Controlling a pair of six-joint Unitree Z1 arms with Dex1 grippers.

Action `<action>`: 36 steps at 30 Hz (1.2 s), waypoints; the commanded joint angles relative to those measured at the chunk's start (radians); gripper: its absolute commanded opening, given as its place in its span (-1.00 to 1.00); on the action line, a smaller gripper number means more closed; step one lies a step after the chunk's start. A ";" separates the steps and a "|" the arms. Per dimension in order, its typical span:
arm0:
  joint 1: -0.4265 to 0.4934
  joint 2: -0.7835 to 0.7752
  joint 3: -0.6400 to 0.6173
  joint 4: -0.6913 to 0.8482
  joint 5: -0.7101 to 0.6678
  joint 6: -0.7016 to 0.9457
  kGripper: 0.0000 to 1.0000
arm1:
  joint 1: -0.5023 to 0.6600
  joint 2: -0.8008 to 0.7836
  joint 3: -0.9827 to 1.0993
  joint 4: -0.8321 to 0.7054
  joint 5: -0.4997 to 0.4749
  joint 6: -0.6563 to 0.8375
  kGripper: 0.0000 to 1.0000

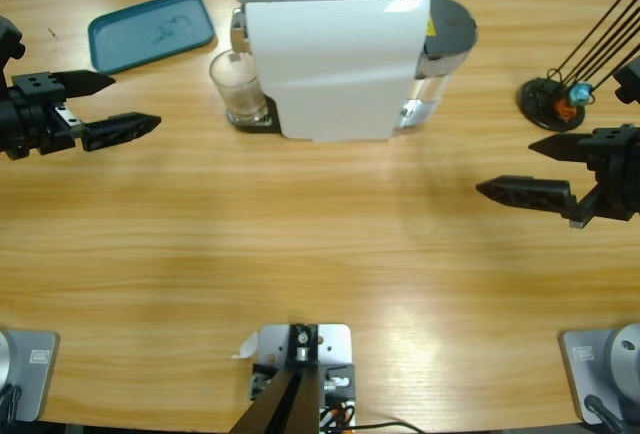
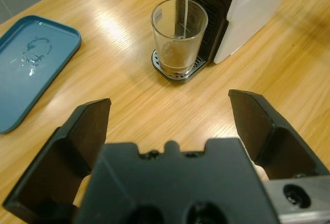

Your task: Pour coffee

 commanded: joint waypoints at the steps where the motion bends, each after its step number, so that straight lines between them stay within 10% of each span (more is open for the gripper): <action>1: 0.007 0.033 0.029 -0.010 0.014 -0.024 1.00 | 0.013 0.008 0.025 -0.010 -0.012 0.012 1.00; 36: 0.137 0.449 -0.160 -0.211 -0.353 0.277 1.00 | 0.013 0.051 0.007 0.001 -0.006 0.012 1.00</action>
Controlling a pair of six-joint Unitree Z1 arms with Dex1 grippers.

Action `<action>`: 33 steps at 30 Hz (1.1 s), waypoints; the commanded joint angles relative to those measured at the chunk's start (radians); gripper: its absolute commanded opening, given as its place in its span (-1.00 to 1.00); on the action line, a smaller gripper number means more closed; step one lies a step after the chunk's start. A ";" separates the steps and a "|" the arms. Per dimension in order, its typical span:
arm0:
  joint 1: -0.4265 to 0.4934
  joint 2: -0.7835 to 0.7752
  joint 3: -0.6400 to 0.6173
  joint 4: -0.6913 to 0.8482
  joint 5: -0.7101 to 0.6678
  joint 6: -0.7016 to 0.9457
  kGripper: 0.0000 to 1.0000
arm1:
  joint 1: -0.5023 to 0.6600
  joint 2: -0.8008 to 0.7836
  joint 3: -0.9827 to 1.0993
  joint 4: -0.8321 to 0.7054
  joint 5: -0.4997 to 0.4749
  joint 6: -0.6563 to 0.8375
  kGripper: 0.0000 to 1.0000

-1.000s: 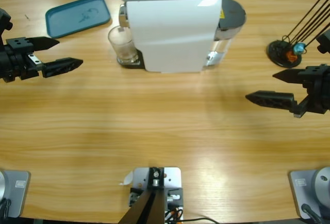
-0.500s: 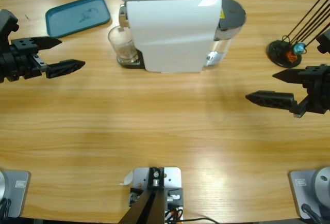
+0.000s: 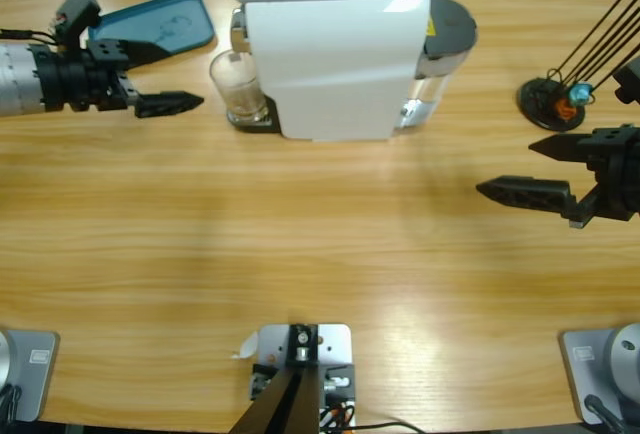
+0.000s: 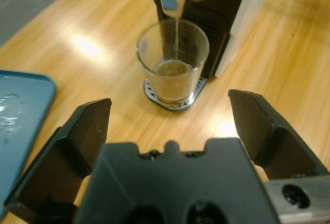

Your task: Pour coffee

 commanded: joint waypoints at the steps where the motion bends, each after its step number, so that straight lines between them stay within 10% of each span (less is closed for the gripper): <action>1: 0.014 0.136 -0.014 -0.137 -0.064 -0.002 1.00 | 0.012 0.051 0.007 0.001 -0.005 0.012 1.00; 33: -0.024 0.351 -0.056 -0.362 -0.171 -0.076 1.00 | 0.012 0.091 -0.013 0.018 -0.006 0.012 1.00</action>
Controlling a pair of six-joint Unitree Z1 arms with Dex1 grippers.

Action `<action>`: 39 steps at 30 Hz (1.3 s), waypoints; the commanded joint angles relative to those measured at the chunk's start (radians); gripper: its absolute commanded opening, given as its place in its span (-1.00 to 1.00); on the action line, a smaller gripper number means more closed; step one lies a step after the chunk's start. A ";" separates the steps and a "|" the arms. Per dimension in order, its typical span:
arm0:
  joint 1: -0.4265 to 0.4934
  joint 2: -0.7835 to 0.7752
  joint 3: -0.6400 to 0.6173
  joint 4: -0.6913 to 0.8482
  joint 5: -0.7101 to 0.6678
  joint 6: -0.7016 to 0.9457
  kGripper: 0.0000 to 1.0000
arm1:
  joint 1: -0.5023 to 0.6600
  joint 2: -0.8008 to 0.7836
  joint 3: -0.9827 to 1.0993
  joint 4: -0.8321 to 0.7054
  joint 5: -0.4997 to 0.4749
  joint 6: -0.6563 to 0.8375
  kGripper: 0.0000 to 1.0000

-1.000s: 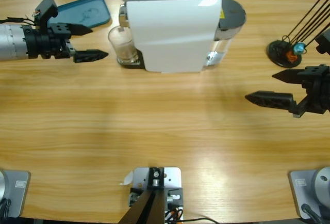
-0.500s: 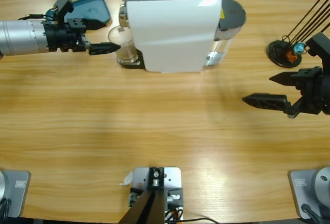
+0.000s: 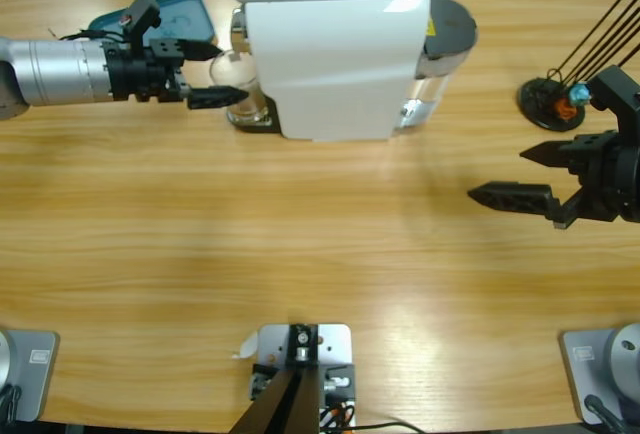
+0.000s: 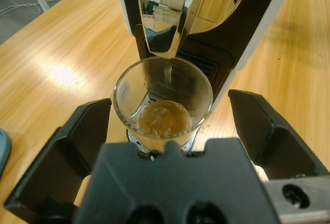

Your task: Pour coffee

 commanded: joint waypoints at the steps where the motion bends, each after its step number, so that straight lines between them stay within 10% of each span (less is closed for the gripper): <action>1: -0.014 0.086 -0.015 -0.049 -0.006 -0.026 1.00 | 0.012 0.035 -0.011 0.014 -0.006 0.012 1.00; 9: -0.039 0.106 -0.027 -0.072 0.015 -0.026 0.90 | 0.012 0.047 -0.014 0.014 -0.008 0.012 1.00; 18: -0.039 0.106 -0.031 -0.068 0.042 -0.034 -0.87 | 0.011 0.036 -0.014 0.015 -0.009 0.012 1.00; 39: 0.104 -0.280 0.129 -0.114 0.291 -0.163 -1.00 | 0.011 0.022 -0.011 0.015 -0.012 0.012 1.00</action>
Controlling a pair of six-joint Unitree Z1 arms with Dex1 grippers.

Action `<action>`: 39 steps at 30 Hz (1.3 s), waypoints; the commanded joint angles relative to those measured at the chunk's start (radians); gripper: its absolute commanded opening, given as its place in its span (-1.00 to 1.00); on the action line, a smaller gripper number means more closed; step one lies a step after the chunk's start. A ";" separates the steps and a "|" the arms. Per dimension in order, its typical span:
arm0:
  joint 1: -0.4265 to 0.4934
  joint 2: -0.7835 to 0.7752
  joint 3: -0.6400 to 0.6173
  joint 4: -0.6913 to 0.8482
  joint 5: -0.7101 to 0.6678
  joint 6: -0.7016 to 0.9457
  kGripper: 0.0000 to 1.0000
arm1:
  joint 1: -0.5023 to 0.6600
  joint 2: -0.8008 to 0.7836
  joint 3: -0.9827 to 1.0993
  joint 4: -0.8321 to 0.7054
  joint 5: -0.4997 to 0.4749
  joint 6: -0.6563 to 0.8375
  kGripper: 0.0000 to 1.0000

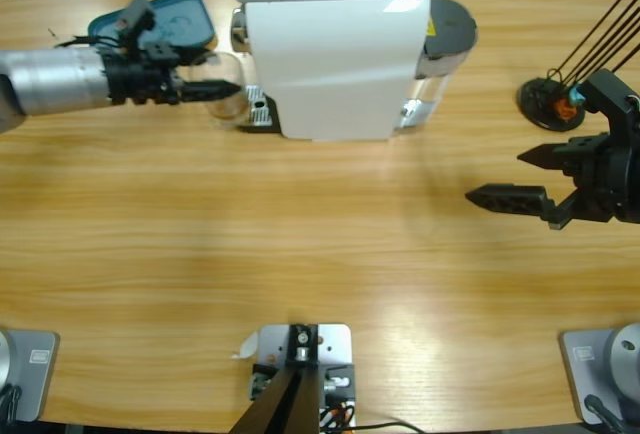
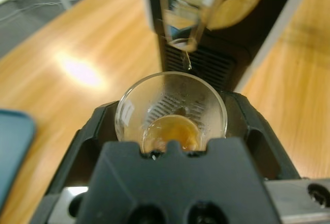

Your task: Pour coffee

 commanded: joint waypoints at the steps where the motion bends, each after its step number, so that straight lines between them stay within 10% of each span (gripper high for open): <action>1: 0.126 -0.268 0.047 -0.007 0.245 -0.135 -1.00 | 0.011 0.002 -0.009 0.012 -0.012 0.012 1.00; 11: 0.234 -0.079 -0.112 0.054 0.684 -0.336 -1.00 | 0.011 0.004 -0.009 0.009 -0.011 0.012 1.00; 20: 0.222 0.156 -0.408 0.218 0.657 -0.421 -1.00 | 0.011 -0.023 -0.003 0.006 -0.017 0.016 1.00; 39: 0.159 0.281 -0.544 0.388 0.699 -0.421 -1.00 | 0.011 -0.062 0.011 -0.001 -0.022 0.027 1.00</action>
